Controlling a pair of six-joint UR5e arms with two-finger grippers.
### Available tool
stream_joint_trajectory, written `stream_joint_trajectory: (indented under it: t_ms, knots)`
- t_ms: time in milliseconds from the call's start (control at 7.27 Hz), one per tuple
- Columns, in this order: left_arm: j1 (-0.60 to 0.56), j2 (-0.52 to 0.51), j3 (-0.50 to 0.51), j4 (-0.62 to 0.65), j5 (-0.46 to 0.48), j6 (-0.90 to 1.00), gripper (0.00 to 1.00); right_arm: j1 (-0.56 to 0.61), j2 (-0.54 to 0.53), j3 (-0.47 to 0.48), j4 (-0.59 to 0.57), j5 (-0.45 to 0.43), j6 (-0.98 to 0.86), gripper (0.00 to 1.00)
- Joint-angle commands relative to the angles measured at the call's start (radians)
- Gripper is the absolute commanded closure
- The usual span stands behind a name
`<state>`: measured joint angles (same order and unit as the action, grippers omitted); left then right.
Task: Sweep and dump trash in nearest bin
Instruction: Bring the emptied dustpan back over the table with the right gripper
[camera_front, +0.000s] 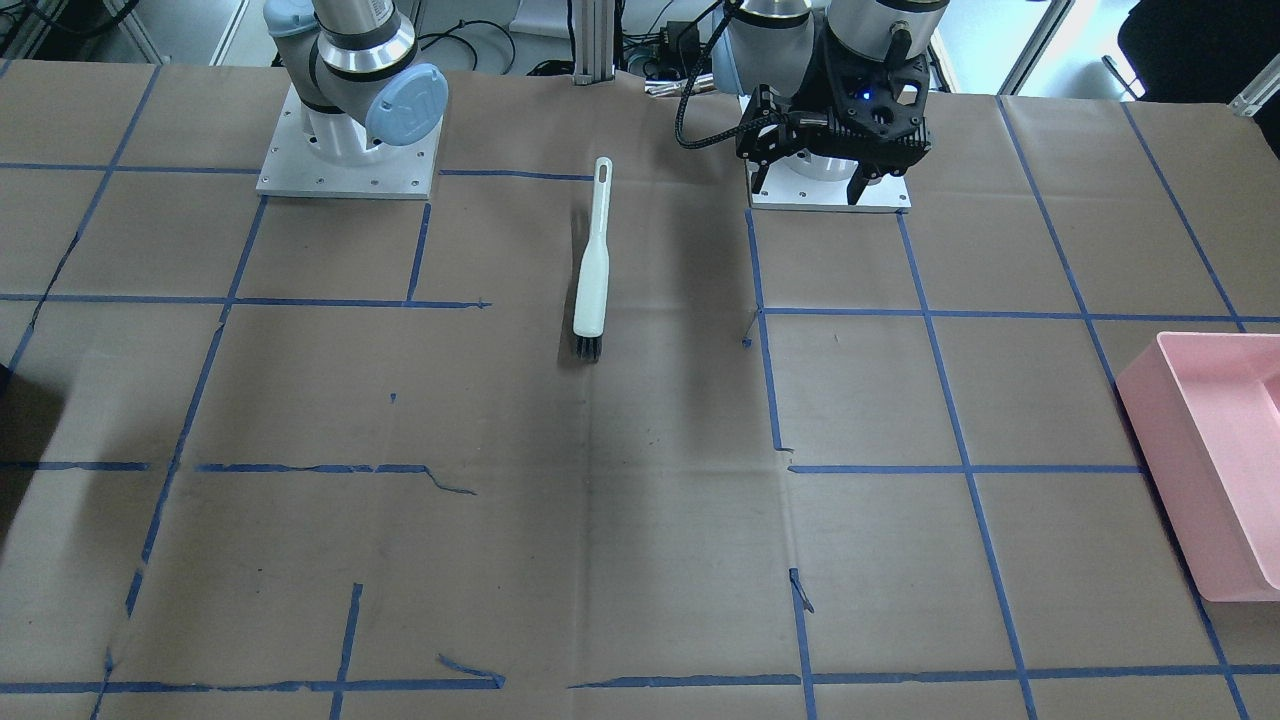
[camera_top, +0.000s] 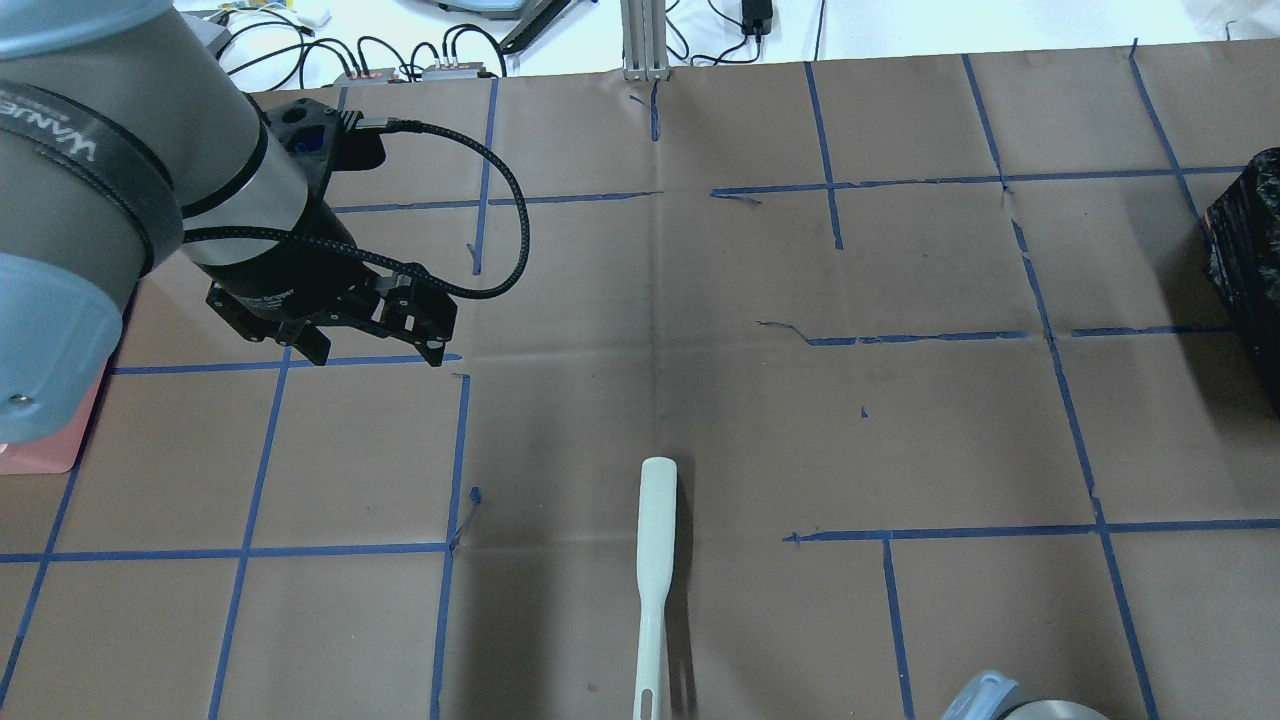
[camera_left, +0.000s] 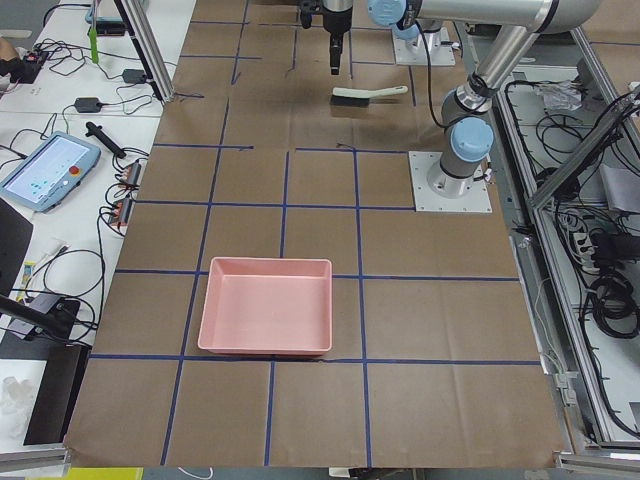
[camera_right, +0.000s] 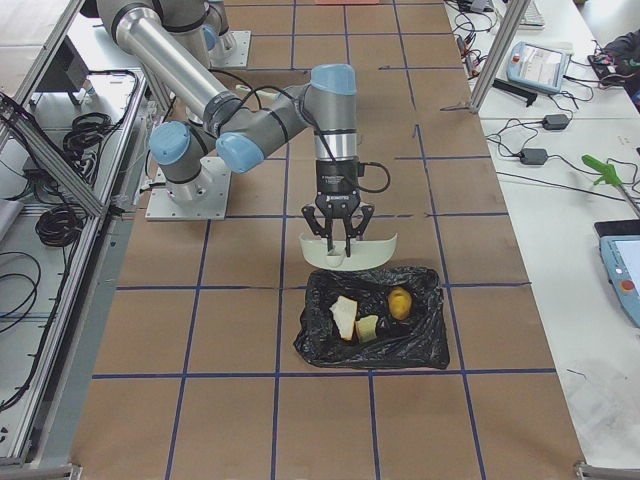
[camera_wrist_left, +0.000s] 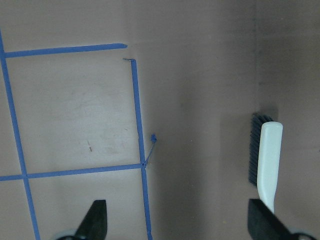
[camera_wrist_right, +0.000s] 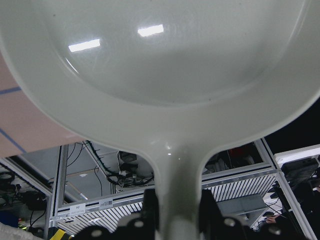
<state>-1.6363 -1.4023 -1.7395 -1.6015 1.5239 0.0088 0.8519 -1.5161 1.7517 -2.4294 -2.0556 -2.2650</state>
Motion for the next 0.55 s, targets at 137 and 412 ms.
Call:
stream_joint_trajectory:
  t_ms: [137, 412]
  knots:
    - [0.0, -0.001, -0.002, 0.0, -0.005, -0.001, 0.0, 0.128, -0.033, 0.002, 0.114, 0.065, 0.247, 1.0]
    - [0.0, 0.0, -0.002, 0.0, -0.004, -0.001, 0.0, 0.136, -0.045, 0.0, 0.281, 0.222, 0.477, 1.0]
